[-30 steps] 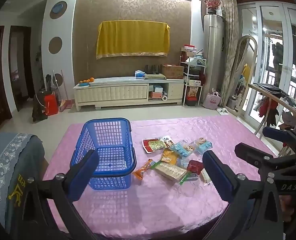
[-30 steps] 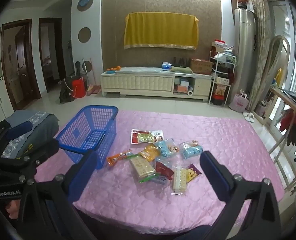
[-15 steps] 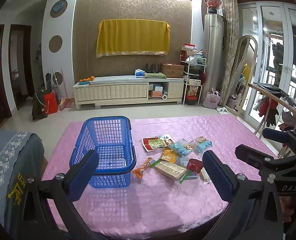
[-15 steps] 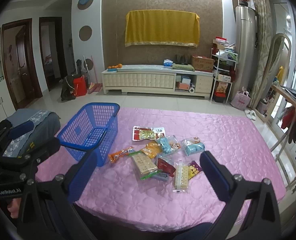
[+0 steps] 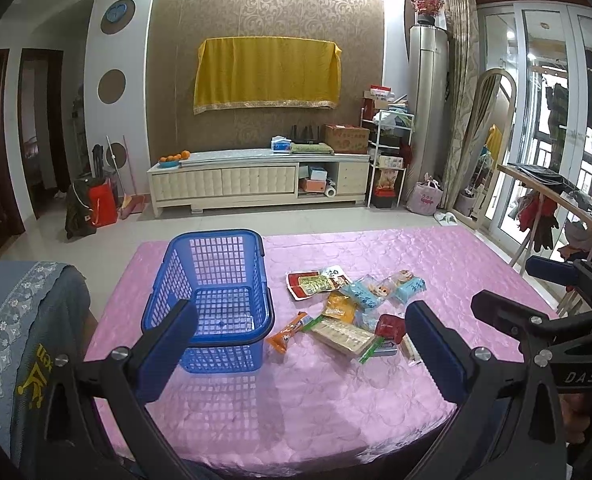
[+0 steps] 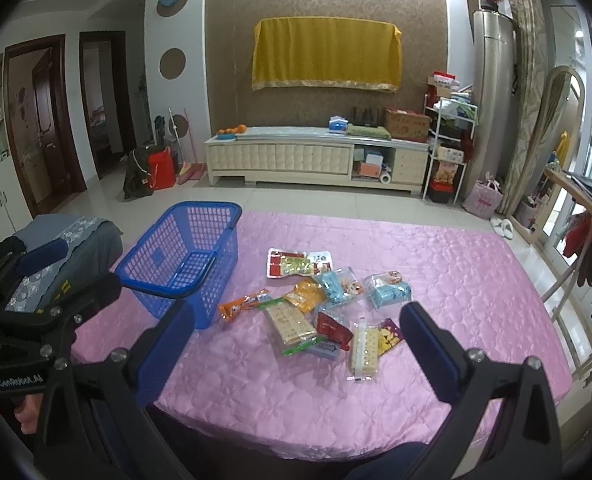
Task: Organize snacks
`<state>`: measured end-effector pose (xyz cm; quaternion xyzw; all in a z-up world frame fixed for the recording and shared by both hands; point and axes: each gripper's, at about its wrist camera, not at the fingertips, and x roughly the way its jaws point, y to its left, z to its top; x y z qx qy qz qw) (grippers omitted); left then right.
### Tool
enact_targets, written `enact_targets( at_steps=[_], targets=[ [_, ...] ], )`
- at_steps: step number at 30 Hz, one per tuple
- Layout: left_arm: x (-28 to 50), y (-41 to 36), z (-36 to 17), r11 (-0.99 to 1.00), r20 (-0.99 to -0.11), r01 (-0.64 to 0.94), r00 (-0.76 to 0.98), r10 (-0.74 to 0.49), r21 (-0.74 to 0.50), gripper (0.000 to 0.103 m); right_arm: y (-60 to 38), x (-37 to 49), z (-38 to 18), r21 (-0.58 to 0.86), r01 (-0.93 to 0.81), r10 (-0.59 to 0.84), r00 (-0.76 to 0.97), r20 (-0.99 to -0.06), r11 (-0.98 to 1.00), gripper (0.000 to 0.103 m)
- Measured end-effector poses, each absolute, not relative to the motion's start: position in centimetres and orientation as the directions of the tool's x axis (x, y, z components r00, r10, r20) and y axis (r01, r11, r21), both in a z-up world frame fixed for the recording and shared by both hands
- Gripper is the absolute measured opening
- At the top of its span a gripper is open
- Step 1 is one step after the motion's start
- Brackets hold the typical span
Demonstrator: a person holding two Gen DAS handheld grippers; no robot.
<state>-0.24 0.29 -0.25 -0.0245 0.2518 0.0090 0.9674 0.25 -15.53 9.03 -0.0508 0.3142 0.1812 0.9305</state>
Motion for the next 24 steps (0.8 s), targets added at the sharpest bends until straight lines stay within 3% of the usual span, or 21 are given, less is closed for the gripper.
enact_targets(
  at_steps=[24],
  targets=[
    [-0.42, 0.41, -0.14, 0.999, -0.491, -0.026, 0.871, 0.002, -0.043, 0.103, -15.30, 0.07, 8.95, 0.022, -0.380, 0.313, 0.727, -0.611, 0.925, 0.103]
  ],
)
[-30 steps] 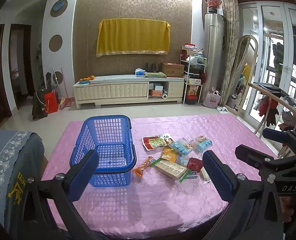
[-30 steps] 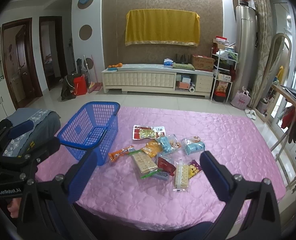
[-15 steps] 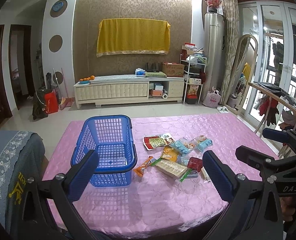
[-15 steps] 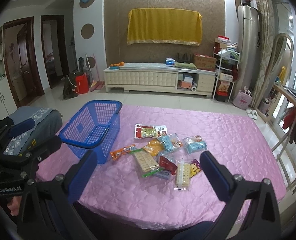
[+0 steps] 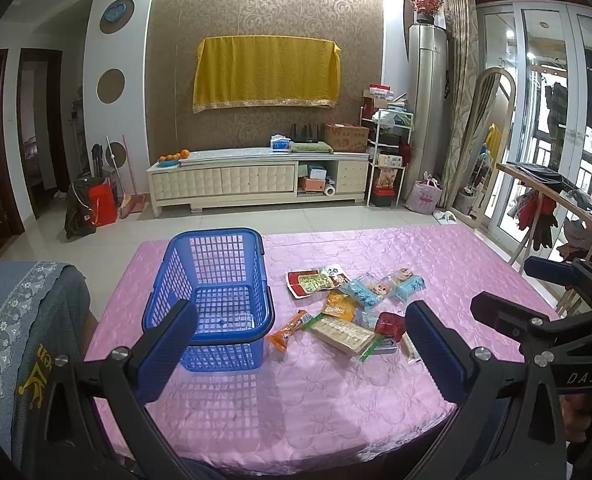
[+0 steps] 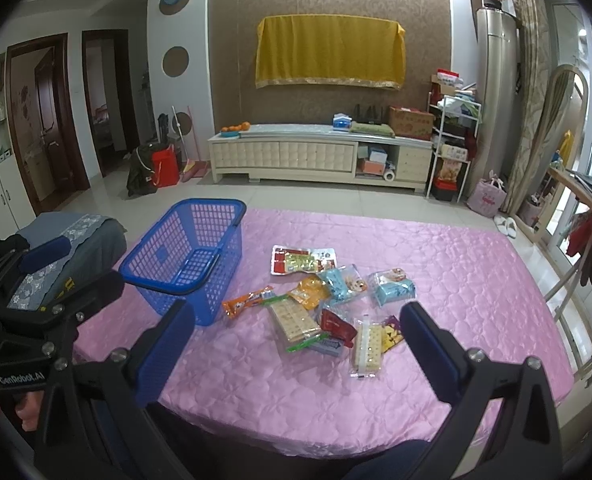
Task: Organize snacks
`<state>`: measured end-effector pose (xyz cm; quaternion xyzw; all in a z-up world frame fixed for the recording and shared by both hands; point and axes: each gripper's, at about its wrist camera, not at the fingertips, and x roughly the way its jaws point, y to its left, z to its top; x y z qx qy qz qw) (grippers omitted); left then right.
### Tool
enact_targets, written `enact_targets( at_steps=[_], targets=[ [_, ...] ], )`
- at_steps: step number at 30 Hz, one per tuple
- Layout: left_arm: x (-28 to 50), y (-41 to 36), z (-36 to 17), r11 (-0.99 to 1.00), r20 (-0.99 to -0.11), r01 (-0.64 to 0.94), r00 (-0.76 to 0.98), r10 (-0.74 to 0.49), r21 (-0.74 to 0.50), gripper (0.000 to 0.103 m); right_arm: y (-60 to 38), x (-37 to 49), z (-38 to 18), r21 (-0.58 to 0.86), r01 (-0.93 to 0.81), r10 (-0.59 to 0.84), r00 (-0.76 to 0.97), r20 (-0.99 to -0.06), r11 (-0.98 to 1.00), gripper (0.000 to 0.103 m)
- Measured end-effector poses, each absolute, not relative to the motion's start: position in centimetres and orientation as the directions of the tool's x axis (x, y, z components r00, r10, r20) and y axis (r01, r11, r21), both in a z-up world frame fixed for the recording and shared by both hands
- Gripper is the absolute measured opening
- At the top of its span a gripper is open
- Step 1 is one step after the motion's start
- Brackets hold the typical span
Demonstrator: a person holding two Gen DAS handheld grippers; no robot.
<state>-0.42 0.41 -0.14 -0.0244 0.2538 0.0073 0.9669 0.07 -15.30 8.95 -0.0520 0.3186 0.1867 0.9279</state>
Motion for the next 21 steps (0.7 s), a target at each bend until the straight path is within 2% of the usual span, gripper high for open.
enact_targets(
  at_steps=[21],
  targets=[
    [-0.61, 0.55, -0.45, 0.999, -0.494, -0.028, 0.870, 0.006, -0.039, 0.103, -14.94, -0.24, 9.05, 0.030, -0.395, 0.327, 0.714, -0.619, 0.918, 0.103]
  ],
)
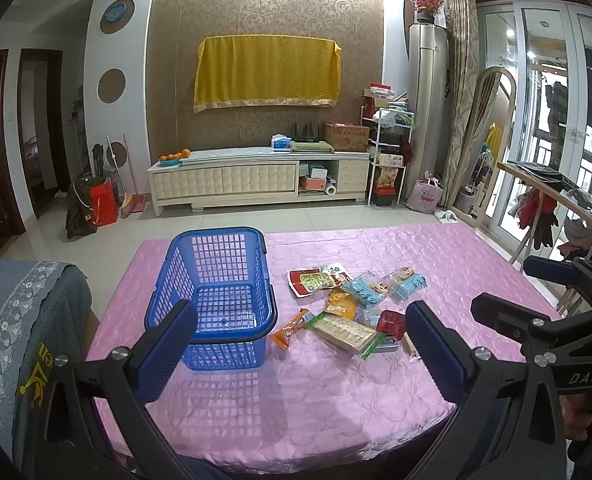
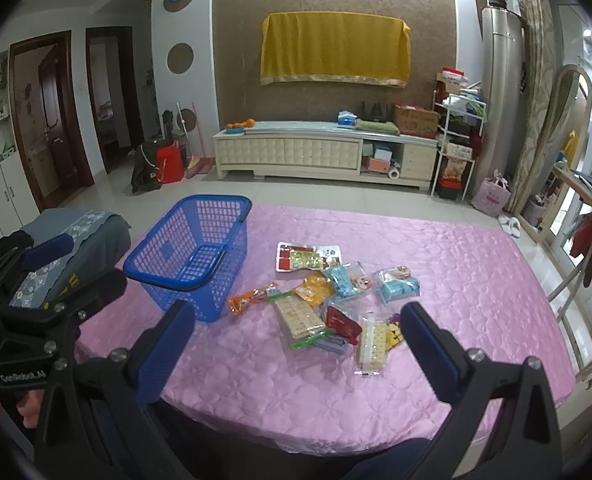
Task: Organize snacks
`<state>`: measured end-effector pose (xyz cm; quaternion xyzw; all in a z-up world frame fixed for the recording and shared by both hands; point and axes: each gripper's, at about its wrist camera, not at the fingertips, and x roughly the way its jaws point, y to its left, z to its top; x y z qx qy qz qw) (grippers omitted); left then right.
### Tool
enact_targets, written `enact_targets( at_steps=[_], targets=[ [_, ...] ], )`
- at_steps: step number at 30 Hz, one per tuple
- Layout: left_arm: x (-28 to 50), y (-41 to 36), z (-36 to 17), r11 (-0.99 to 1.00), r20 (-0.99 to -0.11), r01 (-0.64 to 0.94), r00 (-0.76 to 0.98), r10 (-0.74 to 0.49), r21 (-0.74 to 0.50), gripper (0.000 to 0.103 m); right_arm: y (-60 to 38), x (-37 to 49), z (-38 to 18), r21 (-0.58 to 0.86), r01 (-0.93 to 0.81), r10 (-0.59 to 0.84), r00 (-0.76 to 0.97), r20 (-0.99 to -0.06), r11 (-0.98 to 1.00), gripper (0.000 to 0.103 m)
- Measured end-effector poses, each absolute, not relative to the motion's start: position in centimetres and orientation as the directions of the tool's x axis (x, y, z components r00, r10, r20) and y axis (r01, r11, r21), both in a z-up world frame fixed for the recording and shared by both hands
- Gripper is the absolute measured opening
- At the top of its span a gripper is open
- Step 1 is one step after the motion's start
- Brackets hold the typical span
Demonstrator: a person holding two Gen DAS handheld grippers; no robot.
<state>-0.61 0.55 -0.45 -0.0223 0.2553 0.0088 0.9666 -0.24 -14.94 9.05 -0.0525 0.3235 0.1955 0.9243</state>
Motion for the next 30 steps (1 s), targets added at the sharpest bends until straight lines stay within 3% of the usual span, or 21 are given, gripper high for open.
enact_targets(
  at_steps=[7, 17, 24, 30],
  targets=[
    [0.2, 0.4, 0.2, 1.000, -0.491, -0.006, 0.871, -0.007, -0.026, 0.103, -15.9, 1.1, 9.7, 0.124, -0.439, 0.417, 0.673, -0.611, 0.890, 0.103],
    [4.2, -0.1, 1.9, 0.998, -0.492, 0.053, 0.869, -0.057, -0.023, 0.103, -16.9, 4.2, 10.9, 0.002, -0.366, 0.296, 0.750, -0.591, 0.931, 0.103],
    [8.2, -1.6, 2.4, 0.997, -0.520, 0.075, 0.852, -0.066, -0.003, 0.103, -18.8, 7.7, 11.0, 0.070, -0.392, 0.355, 0.724, -0.592, 0.917, 0.103],
    [11.9, -3.4, 1.7, 0.991, -0.546, 0.134, 0.832, -0.099, 0.025, 0.103, -19.6, 11.3, 10.1, 0.012, -0.367, 0.291, 0.716, -0.634, 0.930, 0.103]
  ],
)
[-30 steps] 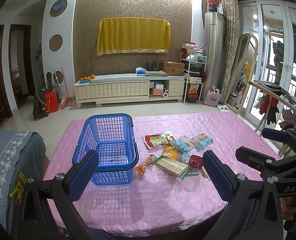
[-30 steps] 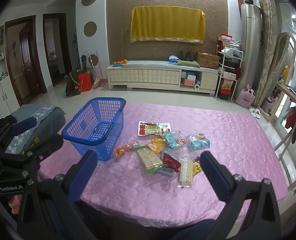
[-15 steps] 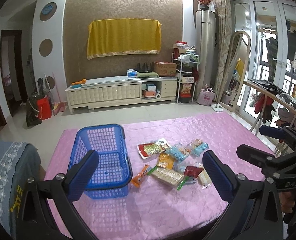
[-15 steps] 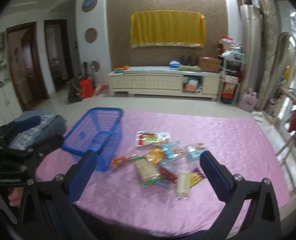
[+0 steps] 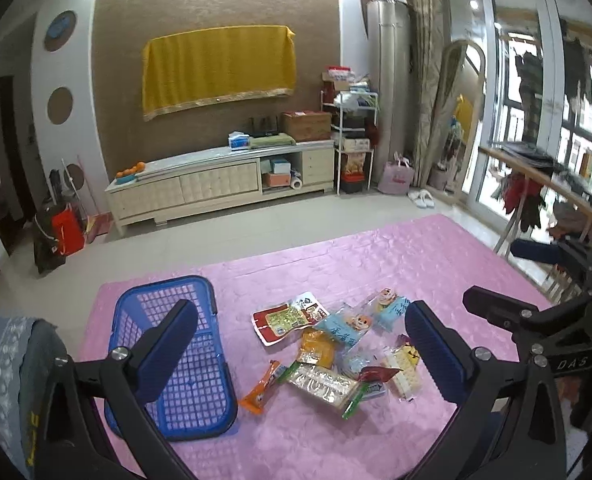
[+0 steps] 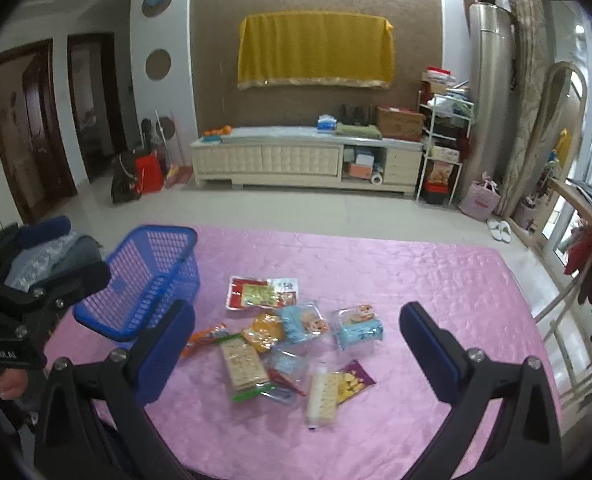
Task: Organize snacks
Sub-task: 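Lower the left tool to the blue Dan Huang Su pastry bag and close it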
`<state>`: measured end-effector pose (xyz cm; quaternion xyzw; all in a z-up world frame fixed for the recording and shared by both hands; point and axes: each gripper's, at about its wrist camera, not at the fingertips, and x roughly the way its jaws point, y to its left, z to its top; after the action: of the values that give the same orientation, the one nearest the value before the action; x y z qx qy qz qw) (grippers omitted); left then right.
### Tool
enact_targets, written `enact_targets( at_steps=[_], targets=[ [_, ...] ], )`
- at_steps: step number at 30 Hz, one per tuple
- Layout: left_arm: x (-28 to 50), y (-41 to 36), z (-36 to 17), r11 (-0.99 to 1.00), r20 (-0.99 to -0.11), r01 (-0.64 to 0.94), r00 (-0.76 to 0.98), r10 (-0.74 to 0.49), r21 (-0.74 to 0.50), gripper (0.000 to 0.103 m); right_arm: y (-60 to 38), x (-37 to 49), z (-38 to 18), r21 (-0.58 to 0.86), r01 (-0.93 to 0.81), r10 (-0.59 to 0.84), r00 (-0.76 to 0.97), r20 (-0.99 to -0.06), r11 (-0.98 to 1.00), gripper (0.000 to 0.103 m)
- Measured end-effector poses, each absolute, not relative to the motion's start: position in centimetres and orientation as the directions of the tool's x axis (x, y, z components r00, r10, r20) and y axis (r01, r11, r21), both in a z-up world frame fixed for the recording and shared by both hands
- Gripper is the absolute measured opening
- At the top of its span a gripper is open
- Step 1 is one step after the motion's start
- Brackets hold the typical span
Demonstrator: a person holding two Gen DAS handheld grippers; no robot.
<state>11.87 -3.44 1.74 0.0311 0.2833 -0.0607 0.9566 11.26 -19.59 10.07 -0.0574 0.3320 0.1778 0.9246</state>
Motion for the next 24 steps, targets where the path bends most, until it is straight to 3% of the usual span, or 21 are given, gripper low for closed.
enact_targets(
  at_steps=[7, 17, 24],
  targets=[
    [16.6, -5.4, -0.4, 0.982, -0.623, 0.189, 0.768, -0.148, -0.001, 0.103, -21.6, 15.4, 8.2, -0.039, -0.339, 0.224, 0.698, -0.680, 0.940, 0.103],
    [23.4, -9.0, -5.0, 0.976, -0.739, 0.217, 0.655, -0.154, -0.012, 0.103, -24.7, 21.2, 3.8, 0.038, -0.344, 0.248, 0.592, -0.767, 0.938, 0.103],
    [27.2, -10.4, -8.8, 0.965, -0.807, 0.255, 0.558, -0.193, -0.054, 0.103, -25.2, 23.6, 0.6, -0.050, -0.380, 0.193, 0.573, -0.796, 0.924, 0.103]
  ],
)
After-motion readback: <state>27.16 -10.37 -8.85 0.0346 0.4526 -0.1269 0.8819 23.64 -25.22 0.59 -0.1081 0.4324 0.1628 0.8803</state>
